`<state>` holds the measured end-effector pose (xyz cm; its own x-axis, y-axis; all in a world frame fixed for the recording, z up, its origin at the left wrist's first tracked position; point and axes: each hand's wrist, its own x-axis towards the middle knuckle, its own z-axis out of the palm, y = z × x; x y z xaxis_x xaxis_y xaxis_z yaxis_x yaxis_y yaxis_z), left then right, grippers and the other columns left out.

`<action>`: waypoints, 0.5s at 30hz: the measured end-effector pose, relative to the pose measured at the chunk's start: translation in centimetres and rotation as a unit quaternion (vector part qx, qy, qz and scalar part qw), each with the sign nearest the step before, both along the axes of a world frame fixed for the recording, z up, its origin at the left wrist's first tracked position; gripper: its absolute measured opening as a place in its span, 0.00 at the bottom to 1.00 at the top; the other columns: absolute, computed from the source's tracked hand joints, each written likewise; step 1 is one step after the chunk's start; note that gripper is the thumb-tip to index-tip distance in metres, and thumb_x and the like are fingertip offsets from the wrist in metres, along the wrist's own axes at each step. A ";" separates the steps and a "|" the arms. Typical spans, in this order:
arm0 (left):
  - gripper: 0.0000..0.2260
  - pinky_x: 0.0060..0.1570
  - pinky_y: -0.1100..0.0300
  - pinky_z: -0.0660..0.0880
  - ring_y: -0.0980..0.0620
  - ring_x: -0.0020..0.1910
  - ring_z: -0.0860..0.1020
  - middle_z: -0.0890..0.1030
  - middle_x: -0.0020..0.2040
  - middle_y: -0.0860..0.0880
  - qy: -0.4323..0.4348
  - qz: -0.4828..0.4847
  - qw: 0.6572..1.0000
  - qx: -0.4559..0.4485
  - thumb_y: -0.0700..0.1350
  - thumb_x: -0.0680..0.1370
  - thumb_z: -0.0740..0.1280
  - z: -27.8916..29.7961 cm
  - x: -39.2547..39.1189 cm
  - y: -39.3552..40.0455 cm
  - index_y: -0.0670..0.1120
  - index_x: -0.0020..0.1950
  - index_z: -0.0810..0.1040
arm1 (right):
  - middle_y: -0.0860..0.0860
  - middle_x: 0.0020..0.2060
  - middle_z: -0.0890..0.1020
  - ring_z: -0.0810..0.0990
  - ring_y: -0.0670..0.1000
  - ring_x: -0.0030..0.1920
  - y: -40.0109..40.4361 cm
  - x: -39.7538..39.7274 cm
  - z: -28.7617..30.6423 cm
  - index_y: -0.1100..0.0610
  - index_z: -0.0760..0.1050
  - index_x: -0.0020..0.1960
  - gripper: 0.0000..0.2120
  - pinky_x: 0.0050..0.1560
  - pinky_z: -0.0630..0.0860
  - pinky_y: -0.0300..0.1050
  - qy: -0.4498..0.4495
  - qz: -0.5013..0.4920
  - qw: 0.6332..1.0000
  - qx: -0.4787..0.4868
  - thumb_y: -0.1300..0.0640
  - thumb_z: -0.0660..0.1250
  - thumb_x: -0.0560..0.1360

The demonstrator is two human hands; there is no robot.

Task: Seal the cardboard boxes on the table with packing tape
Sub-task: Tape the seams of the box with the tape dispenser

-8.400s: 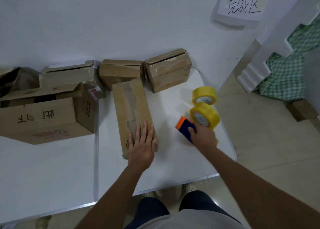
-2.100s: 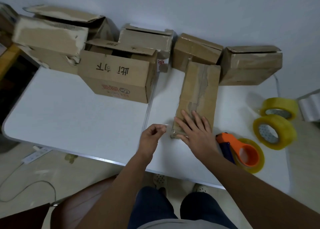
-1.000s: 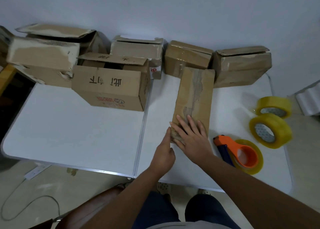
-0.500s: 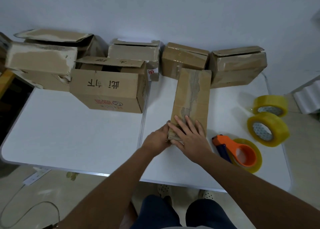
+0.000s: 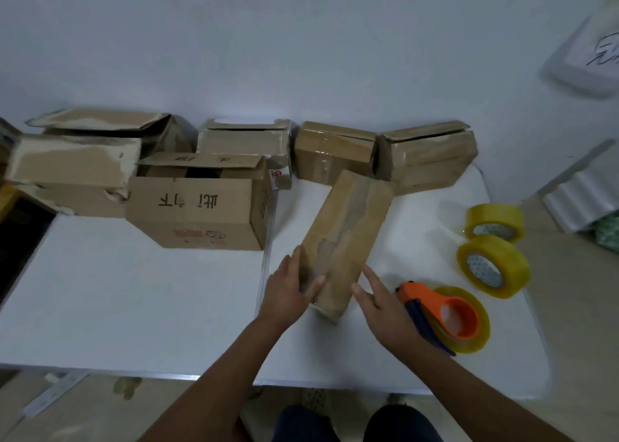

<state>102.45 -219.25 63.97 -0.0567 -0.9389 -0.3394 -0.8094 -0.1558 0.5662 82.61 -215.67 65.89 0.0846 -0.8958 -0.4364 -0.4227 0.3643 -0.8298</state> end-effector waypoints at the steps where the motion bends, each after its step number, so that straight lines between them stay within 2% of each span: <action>1: 0.40 0.75 0.43 0.53 0.38 0.79 0.54 0.52 0.81 0.44 -0.116 -0.011 0.993 -0.026 0.70 0.77 0.55 0.1 -0.1 -0.3 0.51 0.81 0.46 | 0.42 0.66 0.72 0.73 0.39 0.62 0.4 0.0 0.2 0.46 0.58 0.76 0.23 0.44 0.65 0.17 0.002 0.019 1.000 0.016 0.46 0.56 0.83; 2: 0.43 0.75 0.39 0.45 0.36 0.79 0.47 0.47 0.81 0.42 -0.192 -0.029 0.980 -0.050 0.73 0.75 0.52 0.3 -0.5 -0.6 0.51 0.81 0.44 | 0.43 0.67 0.73 0.74 0.42 0.63 0.5 0.0 0.5 0.46 0.59 0.77 0.23 0.42 0.65 0.19 0.002 0.030 0.999 0.024 0.46 0.55 0.83; 4: 0.46 0.73 0.36 0.38 0.35 0.78 0.38 0.39 0.81 0.40 -0.209 -0.077 0.973 -0.066 0.76 0.72 0.50 0.6 -2.2 -0.9 0.52 0.81 0.42 | 0.46 0.68 0.73 0.75 0.49 0.65 0.5 -0.3 0.6 0.47 0.60 0.77 0.23 0.44 0.67 0.24 0.005 0.028 0.999 0.026 0.45 0.54 0.83; 5: 0.48 0.72 0.34 0.36 0.34 0.78 0.35 0.36 0.80 0.40 -0.193 -0.097 0.975 -0.044 0.77 0.71 0.52 0.5 -3.3 -0.8 0.52 0.81 0.40 | 0.46 0.69 0.72 0.75 0.50 0.64 0.4 -0.5 0.3 0.47 0.61 0.76 0.23 0.50 0.68 0.27 0.001 0.016 1.000 0.021 0.45 0.54 0.83; 7: 0.51 0.70 0.31 0.35 0.32 0.76 0.32 0.30 0.78 0.41 -0.203 -0.130 0.971 0.005 0.75 0.72 0.58 -0.3 -4.7 -0.5 0.52 0.80 0.34 | 0.46 0.70 0.72 0.74 0.49 0.66 0.2 -1.2 0.0 0.46 0.63 0.75 0.23 0.66 0.70 0.42 -0.025 -0.028 0.999 0.023 0.43 0.55 0.82; 8: 0.51 0.70 0.29 0.37 0.32 0.76 0.31 0.30 0.78 0.42 -0.228 -0.141 0.963 0.002 0.73 0.73 0.61 -0.8 -4.6 -0.3 0.52 0.79 0.31 | 0.46 0.70 0.72 0.73 0.49 0.68 0.0 -1.8 -0.2 0.46 0.63 0.75 0.23 0.69 0.70 0.48 -0.029 -0.052 0.998 0.025 0.42 0.56 0.82; 9: 0.50 0.69 0.27 0.39 0.32 0.76 0.32 0.30 0.79 0.42 -0.254 -0.153 0.955 -0.014 0.70 0.75 0.62 -1.2 -4.1 0.0 0.52 0.78 0.30 | 0.46 0.69 0.72 0.72 0.49 0.68 -0.3 -2.5 -0.2 0.47 0.63 0.75 0.23 0.69 0.69 0.50 -0.029 -0.071 0.997 0.022 0.43 0.57 0.82; 11: 0.47 0.70 0.25 0.42 0.33 0.76 0.33 0.31 0.79 0.44 -0.270 -0.196 0.941 -0.055 0.66 0.77 0.62 -1.7 -1.7 0.7 0.53 0.78 0.29 | 0.47 0.66 0.73 0.72 0.48 0.66 -0.6 -3.8 0.0 0.50 0.63 0.76 0.23 0.65 0.69 0.45 0.006 -0.097 0.995 -0.016 0.47 0.58 0.82; 13: 0.48 0.71 0.26 0.44 0.34 0.77 0.35 0.35 0.80 0.46 -0.242 -0.270 0.927 -0.098 0.64 0.76 0.65 -2.2 1.8 1.1 0.56 0.79 0.32 | 0.51 0.67 0.73 0.72 0.51 0.66 -0.9 -4.7 -0.1 0.54 0.63 0.75 0.23 0.63 0.70 0.47 0.071 -0.126 0.985 -0.095 0.52 0.60 0.82; 15: 0.50 0.71 0.28 0.44 0.36 0.79 0.40 0.42 0.82 0.48 -0.239 -0.323 0.906 -0.131 0.60 0.73 0.72 -2.1 4.9 1.2 0.57 0.81 0.37 | 0.54 0.70 0.68 0.69 0.55 0.68 -1.1 -5.0 -0.4 0.57 0.65 0.73 0.22 0.68 0.67 0.52 0.132 -0.143 0.968 -0.159 0.54 0.61 0.81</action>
<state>107.38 -218.00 61.85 -0.5289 -0.8139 -0.2407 -0.8462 0.5276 0.0753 77.65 -216.75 65.45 -0.2643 -0.9584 -0.1081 -0.5547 0.2427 -0.7959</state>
